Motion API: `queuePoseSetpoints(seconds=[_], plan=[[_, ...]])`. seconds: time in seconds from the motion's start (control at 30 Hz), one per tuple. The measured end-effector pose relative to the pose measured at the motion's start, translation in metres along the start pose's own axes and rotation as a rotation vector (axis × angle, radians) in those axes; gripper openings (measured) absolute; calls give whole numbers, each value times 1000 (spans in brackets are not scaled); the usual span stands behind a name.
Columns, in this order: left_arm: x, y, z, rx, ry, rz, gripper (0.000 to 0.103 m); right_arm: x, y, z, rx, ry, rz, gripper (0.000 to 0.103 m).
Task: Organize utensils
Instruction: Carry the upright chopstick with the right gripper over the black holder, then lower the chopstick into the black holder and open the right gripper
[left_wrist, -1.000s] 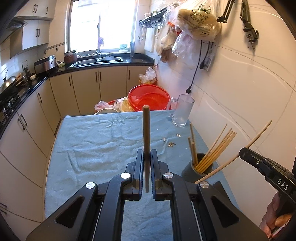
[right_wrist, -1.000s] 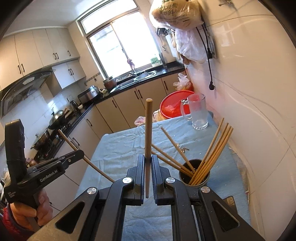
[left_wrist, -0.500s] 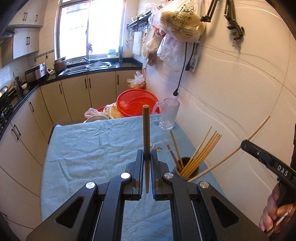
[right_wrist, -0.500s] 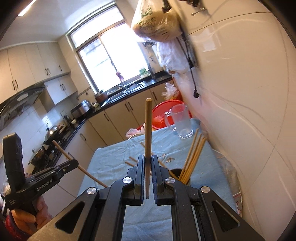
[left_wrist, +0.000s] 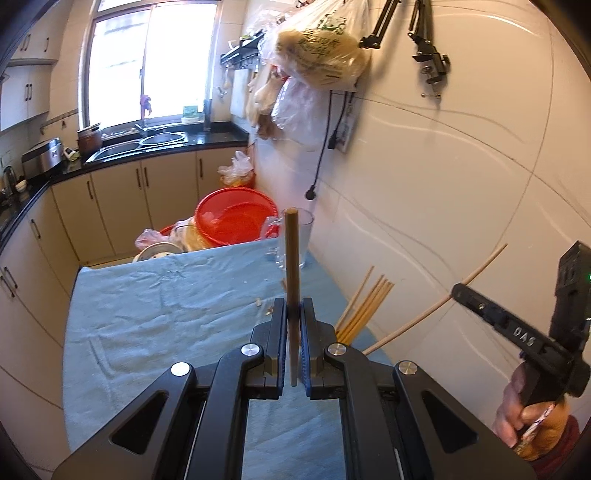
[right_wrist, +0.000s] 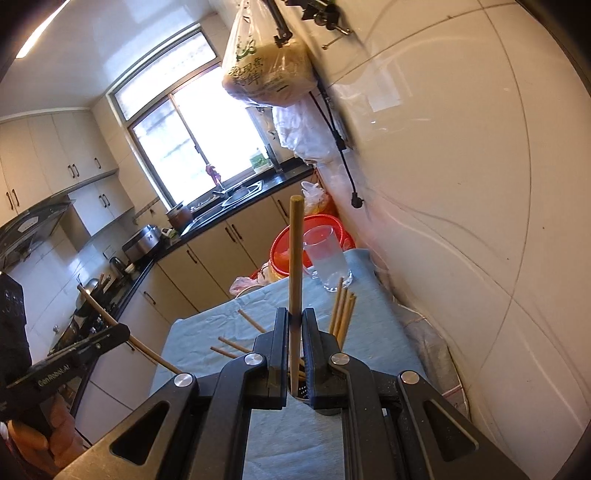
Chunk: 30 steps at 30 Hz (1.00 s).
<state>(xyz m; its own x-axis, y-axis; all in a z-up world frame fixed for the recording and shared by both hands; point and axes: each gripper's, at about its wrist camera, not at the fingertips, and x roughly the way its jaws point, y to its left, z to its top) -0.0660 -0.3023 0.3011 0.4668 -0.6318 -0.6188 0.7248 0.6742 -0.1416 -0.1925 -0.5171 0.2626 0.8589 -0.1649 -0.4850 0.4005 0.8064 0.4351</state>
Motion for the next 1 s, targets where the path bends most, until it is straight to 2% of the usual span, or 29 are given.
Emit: queuePoseSetpoints(seconds=[0.4, 0.63, 1.0], plan=[[33, -25, 21, 10, 39, -54, 6, 11, -13, 4, 16, 8, -19, 8], [61, -26, 18, 6, 72, -42, 6, 23, -15, 6, 8, 18, -26, 8], [93, -26, 7, 12, 110, -11, 6, 54, -17, -4, -12, 86, -40, 8]])
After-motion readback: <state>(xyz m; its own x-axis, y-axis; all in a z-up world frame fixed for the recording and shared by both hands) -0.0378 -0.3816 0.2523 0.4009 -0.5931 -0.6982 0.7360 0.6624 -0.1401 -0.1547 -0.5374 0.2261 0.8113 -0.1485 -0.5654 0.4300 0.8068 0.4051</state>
